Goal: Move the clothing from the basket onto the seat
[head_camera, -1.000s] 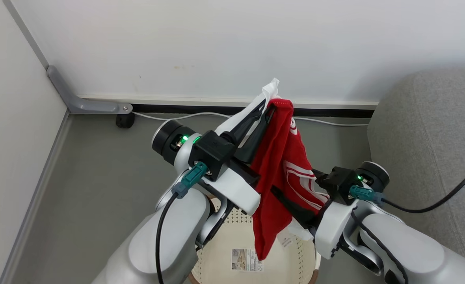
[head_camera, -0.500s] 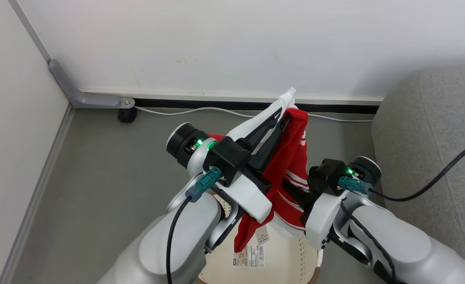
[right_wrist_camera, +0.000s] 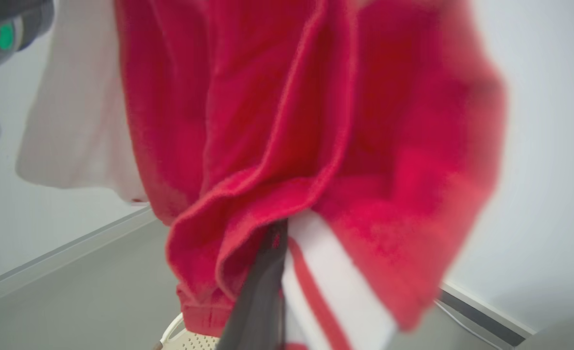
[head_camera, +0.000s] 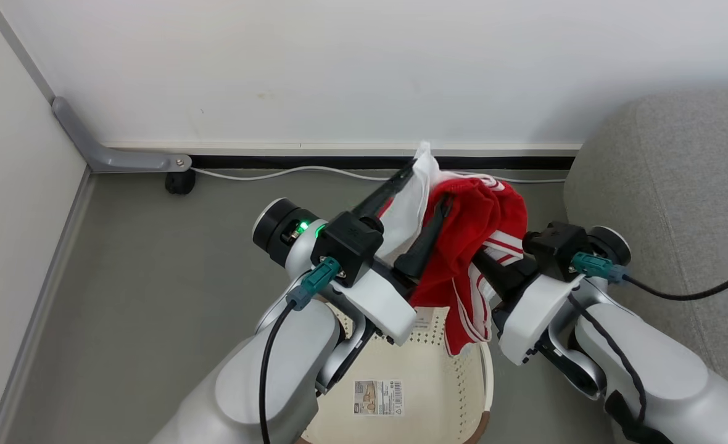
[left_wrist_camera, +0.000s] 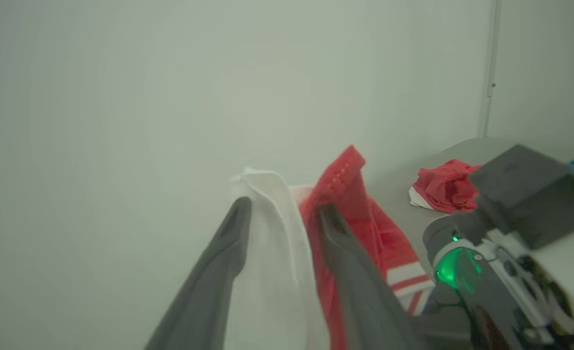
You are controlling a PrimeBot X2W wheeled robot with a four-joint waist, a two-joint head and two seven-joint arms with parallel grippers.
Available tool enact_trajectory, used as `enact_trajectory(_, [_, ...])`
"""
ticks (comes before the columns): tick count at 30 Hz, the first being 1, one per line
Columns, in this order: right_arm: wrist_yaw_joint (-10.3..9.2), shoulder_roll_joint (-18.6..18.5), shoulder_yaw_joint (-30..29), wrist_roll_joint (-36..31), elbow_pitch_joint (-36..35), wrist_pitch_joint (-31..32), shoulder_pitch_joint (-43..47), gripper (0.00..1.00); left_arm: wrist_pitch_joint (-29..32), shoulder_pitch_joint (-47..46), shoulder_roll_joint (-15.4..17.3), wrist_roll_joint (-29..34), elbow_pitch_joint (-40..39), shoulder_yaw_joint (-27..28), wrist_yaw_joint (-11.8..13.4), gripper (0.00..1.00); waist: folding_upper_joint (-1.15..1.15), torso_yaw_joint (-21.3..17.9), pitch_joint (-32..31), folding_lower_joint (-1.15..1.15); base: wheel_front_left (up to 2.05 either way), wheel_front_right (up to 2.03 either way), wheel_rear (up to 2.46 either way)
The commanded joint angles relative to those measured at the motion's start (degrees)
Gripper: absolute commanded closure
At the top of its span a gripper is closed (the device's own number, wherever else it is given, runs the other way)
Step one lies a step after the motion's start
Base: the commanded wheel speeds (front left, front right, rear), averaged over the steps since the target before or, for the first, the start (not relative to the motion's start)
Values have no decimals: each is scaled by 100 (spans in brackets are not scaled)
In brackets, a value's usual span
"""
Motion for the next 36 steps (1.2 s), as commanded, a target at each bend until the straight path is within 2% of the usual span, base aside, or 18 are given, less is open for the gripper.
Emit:
enact_trajectory(1, [0, -42, -151, -37, -182, -35, 151, 100, -54, -198, 39, -36, -79, 228, 22, 0, 0, -57, 4, 0, 0, 0, 0])
enact_trajectory(7, [0, -182, -788, -107, -376, -35, 370, 100, -56, -64, 38, -7, -30, 305, -93, 0, 0, -200, 16, 0, 0, 0, 0])
enact_trajectory(15, [0, -346, -2070, -333, -615, -35, 660, 100, -57, 150, 38, 12, 119, 290, -404, 0, 0, -485, -7, 0, 0, 0, 0])
enact_trajectory(19, [0, -376, -2416, -405, -698, -35, 729, 100, -57, 259, 37, 15, 120, 329, -461, 0, 0, -632, -21, 0, 0, 0, 0])
enact_trajectory(29, [0, -437, -3084, -604, -1016, -35, 839, 100, -57, 686, 36, 43, 55, 500, -613, 0, 0, -1312, -97, 0, 0, 0, 0])
enact_trajectory(36, [0, -494, -3498, -683, -1222, -35, 836, 100, -58, 938, 36, 148, -67, 651, -725, 0, 0, -1930, -185, 0, 0, 0, 0])
